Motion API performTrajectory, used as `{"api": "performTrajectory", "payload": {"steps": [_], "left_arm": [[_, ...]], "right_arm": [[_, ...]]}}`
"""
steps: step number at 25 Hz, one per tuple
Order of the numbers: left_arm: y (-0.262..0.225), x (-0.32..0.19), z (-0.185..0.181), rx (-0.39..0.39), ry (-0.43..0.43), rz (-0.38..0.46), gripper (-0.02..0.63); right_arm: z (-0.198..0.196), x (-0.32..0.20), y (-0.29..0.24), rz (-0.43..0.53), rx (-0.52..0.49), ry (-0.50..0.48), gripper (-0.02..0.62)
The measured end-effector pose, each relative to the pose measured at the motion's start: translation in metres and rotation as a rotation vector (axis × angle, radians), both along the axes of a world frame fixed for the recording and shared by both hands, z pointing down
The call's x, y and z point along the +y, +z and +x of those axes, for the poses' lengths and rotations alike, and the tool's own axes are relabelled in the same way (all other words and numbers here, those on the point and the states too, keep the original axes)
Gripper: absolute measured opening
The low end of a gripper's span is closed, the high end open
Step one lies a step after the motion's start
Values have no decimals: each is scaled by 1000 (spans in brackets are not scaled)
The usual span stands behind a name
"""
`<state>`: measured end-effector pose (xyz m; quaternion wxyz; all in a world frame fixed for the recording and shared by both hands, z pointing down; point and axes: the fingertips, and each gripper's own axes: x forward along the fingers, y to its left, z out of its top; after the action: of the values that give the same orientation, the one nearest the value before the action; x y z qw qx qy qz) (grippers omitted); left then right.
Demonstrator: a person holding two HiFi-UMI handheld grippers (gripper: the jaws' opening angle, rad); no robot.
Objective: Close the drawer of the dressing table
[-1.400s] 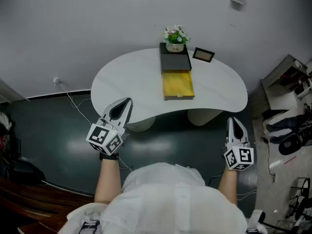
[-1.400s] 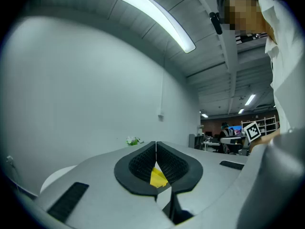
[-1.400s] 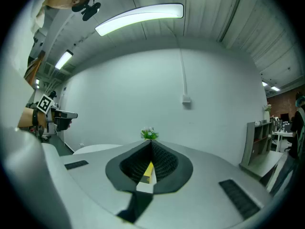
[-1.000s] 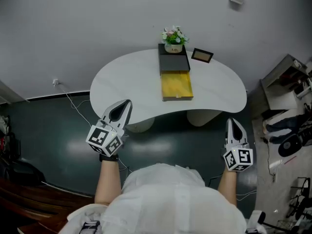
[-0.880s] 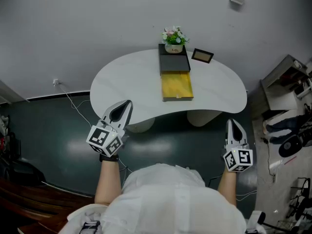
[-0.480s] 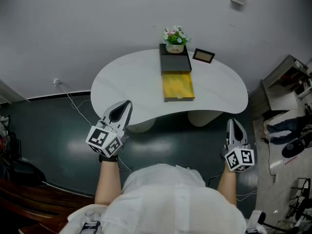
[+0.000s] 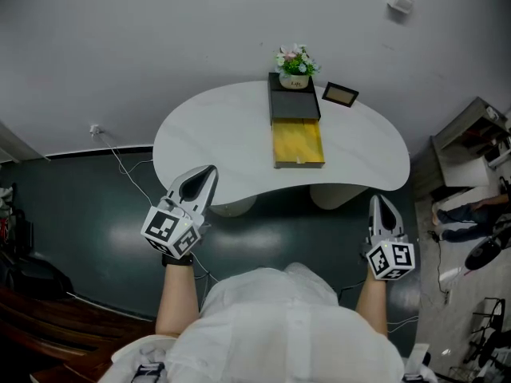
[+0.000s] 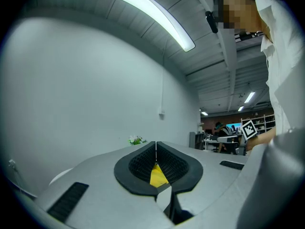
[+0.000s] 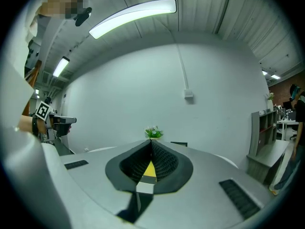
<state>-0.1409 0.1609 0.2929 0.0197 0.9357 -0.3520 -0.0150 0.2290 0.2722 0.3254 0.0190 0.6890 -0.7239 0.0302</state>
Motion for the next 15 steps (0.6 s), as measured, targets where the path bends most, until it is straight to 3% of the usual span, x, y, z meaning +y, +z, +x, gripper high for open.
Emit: {"api": "performTrajectory", "payload": {"steps": [7,15], "left_arm": [[7,-9,-10,9,-31,-22,18],[10,-47,2,6,-50,-23,18]], "right_arm": [[-7,-21,3,-16,0,-32,9],[-2,-75,13,-22,-4,-78,9]]}}
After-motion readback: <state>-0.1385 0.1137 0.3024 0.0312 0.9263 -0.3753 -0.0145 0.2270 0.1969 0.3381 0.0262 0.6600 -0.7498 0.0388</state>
